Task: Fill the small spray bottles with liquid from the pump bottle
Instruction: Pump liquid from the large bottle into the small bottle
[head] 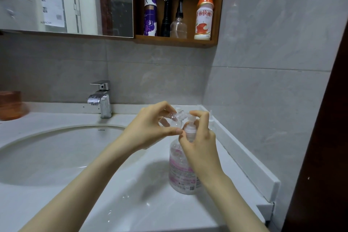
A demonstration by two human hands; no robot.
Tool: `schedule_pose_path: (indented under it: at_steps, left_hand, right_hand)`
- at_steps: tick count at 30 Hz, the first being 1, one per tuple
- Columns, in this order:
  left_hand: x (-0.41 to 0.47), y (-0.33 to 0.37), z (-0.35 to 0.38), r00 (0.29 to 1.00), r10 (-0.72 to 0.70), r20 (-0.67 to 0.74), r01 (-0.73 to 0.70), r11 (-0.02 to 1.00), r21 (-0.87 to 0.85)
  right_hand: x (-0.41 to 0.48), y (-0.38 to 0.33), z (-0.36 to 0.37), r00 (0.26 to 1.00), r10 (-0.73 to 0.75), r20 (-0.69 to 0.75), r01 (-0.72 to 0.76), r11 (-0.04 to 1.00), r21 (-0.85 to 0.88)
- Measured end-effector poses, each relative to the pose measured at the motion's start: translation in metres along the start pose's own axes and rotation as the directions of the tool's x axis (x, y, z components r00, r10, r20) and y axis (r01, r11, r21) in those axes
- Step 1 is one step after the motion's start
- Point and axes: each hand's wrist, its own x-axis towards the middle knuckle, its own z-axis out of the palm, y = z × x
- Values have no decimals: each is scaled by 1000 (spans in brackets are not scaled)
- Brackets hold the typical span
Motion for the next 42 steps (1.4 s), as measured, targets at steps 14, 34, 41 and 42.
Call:
schedule_pose_path:
  at_steps: [14,34,41,42]
  left_hand:
    - [-2,-7,4,1000,-8,-2,8,999,-45]
    - [-4,-5,4,1000,-16,-3,16,999,-34]
    - [-3,-5,1,1000,-4,-27,3,999,-32]
    - [-3,-7,1,1000,-7,-28,6,999,-31]
  right_hand:
    - [2,0,0,1000,-15,-12,15,1000,-1]
    - [-3,3,1,1000,-2,-27,1,1000,-10]
    - [3,-2,0,999,-23,-22,22,1000,-3]
    - [4,-2,1,1000,-24,-19,24,1000,-3]
